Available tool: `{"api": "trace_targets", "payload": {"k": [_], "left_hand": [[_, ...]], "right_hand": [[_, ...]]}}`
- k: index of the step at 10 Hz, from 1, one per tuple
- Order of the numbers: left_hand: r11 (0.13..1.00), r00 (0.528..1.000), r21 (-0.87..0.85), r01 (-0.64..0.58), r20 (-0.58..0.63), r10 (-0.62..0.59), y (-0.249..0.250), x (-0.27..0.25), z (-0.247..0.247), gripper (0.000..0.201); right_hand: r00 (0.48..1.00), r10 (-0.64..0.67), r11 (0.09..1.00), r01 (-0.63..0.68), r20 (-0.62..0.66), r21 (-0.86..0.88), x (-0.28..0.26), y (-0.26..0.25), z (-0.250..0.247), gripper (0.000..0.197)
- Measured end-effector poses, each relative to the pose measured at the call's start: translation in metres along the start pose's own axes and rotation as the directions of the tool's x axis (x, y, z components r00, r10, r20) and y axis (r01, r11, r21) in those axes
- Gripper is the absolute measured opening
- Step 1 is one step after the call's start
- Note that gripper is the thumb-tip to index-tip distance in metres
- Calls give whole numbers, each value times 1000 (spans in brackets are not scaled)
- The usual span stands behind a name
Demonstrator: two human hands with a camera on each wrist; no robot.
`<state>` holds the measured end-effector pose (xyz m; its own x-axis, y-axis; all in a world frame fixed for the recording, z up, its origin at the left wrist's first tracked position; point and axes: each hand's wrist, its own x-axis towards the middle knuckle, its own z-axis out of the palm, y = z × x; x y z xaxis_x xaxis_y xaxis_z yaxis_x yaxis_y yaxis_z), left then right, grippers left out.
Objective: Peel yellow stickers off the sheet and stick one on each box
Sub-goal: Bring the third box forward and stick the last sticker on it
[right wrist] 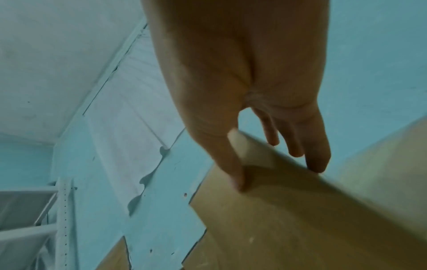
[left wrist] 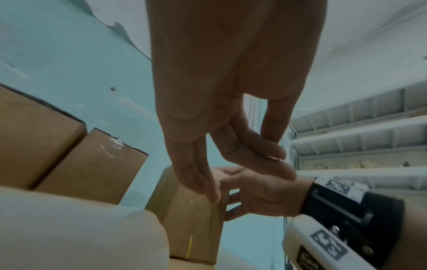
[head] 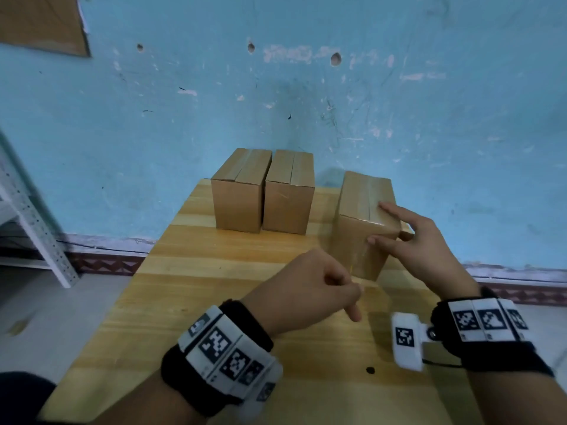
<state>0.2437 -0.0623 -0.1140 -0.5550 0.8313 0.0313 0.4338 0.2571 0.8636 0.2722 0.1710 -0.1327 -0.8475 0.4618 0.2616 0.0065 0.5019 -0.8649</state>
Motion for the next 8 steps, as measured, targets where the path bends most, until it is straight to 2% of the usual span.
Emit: {"api": "trace_targets", "payload": {"k": [1,2,3,4,5,6,7,8], "left_hand": [[998,995,-49,-49,-87,44,2,-3,-22,30],[997,977,-66,-34,-210,20,9,-4,-55,28],[987,904,-163,6,-421,-75,2,0,-94,28],[966,851,-258,-6,-508,-130,-7,0,-112,36],[949,850,-315,29,-492,-189,-17,-1,-117,22],[954,834,-272,128,-491,-252,-30,-1,-129,15],[973,811,-135,185,-538,-229,-33,3,-142,11],[941,788,110,320,-583,-200,-31,0,-150,30]], "right_hand": [[999,-27,993,25,-19,-120,2,-2,-4,61],[1000,-11,980,15,22,-197,8,-8,-5,60],[997,35,967,-16,70,-256,25,-18,-6,62],[992,85,980,-66,96,-188,41,-20,3,64],[983,154,988,-154,101,-9,55,-18,9,67],[957,241,942,-271,162,200,52,-36,13,62],[968,231,944,-247,96,218,51,-39,12,67],[985,171,985,-171,18,-22,38,-55,11,67]]}}
